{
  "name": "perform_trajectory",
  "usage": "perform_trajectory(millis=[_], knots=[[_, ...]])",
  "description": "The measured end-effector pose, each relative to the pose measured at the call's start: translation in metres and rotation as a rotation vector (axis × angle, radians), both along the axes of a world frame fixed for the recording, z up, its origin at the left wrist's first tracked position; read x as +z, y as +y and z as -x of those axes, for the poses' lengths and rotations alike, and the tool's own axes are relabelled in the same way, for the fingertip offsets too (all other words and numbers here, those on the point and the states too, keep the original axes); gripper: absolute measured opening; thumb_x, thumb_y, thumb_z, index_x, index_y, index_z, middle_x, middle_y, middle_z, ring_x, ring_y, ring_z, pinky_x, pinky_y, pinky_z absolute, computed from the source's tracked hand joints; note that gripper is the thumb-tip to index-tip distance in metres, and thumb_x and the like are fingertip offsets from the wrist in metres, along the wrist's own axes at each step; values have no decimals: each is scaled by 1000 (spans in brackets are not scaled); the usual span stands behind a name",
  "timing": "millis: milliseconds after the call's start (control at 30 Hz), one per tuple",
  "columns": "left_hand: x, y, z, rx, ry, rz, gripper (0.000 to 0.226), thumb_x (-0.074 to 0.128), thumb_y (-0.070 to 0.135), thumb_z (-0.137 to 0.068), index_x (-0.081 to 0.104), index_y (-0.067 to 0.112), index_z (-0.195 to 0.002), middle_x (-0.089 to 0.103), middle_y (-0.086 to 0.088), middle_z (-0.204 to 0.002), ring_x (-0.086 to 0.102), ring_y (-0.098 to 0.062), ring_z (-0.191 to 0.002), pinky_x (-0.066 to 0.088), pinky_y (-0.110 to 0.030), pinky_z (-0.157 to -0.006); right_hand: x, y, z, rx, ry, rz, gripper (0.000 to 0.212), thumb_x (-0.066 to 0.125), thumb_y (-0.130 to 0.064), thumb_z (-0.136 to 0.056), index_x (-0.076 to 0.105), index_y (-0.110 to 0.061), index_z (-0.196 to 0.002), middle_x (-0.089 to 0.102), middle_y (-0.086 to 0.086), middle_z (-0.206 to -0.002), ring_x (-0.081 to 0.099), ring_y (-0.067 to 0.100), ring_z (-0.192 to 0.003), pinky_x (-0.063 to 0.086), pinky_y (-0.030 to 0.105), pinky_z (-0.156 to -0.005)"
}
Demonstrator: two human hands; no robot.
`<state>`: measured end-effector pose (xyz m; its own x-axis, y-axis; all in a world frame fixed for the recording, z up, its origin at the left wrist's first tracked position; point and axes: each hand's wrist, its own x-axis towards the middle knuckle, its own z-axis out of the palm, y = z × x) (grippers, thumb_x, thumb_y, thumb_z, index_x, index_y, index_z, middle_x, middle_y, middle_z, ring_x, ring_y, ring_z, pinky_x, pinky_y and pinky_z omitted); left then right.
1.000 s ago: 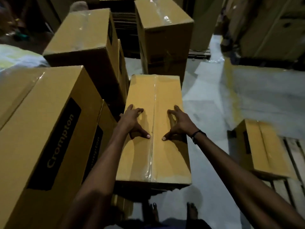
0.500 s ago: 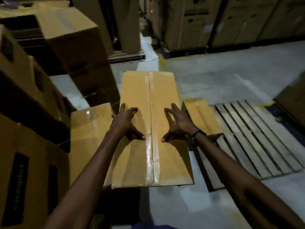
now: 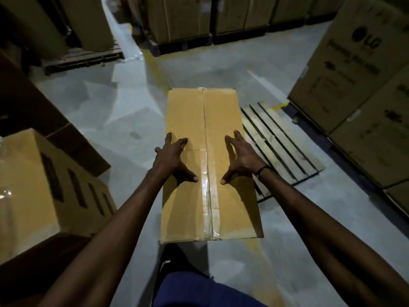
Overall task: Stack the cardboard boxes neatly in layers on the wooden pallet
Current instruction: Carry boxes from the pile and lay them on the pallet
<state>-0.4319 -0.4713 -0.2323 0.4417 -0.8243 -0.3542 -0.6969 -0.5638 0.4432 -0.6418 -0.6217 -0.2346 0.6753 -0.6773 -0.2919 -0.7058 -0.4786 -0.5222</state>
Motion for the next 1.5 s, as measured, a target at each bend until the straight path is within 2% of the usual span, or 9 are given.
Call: perform_trajectory(millis=[167,333,433,667,833,1167,1367,1500], knots=[[-10,-40,48,37,3,27,150,101,57,-34,26,30,-161,-3,-9,-169,18,-50,-148,36,-61,-112,-13,-50,34,11,40,20,160,106,-40,-31,18,-24,-163,-8,3,-172,4,28,-157,26,45,-123],[-38,-73,67,115,30,29,150,102,54,-35,25,31,-161,-7,-7,-170,19,-52,-145,41,-60,-107,-34,-94,37,61,80,11,152,105,-28,-42,15,-24,-164,-11,3,-171,2,28,-158,25,42,-122],[-59,-92,74,157,53,29,148,102,53,-37,24,31,-161,-8,-7,-170,19,-52,-145,40,-61,-108,-50,-121,35,101,114,7,159,106,-36,-35,14,-24,-164,-12,2,-171,4,29,-157,27,48,-123],[-110,-138,96,239,112,-13,151,101,56,-35,21,32,-161,-11,-7,-170,17,-54,-145,38,-62,-110,-93,-180,41,188,186,-60,167,105,-44,-27,11,-25,-164,-13,1,-171,0,29,-158,19,57,-125],[-151,-165,120,282,133,-47,149,101,55,-38,21,32,-161,-13,-6,-170,17,-53,-146,38,-62,-110,-141,-211,57,228,232,-70,173,103,-49,-22,9,-26,-165,-15,0,-171,1,31,-158,22,59,-123],[-288,-224,165,387,216,-91,148,104,47,-38,22,32,-161,-16,-4,-170,13,-54,-147,39,-63,-108,-284,-280,84,328,275,-118,171,103,-49,-24,10,-21,-165,-15,6,-171,0,33,-157,21,56,-124],[-403,-253,184,450,288,-146,148,105,43,-40,20,36,-161,-21,-2,-169,12,-48,-148,37,-62,-112,-404,-312,100,379,267,-135,172,104,-46,-24,9,-19,-165,-16,7,-170,1,35,-157,23,58,-123],[-481,-264,194,447,259,-172,149,103,48,-38,18,37,-160,-20,0,-168,17,-47,-146,39,-61,-111,-482,-323,105,367,267,-144,172,104,-45,-24,9,-21,-165,-17,4,-170,0,34,-157,23,58,-123]])
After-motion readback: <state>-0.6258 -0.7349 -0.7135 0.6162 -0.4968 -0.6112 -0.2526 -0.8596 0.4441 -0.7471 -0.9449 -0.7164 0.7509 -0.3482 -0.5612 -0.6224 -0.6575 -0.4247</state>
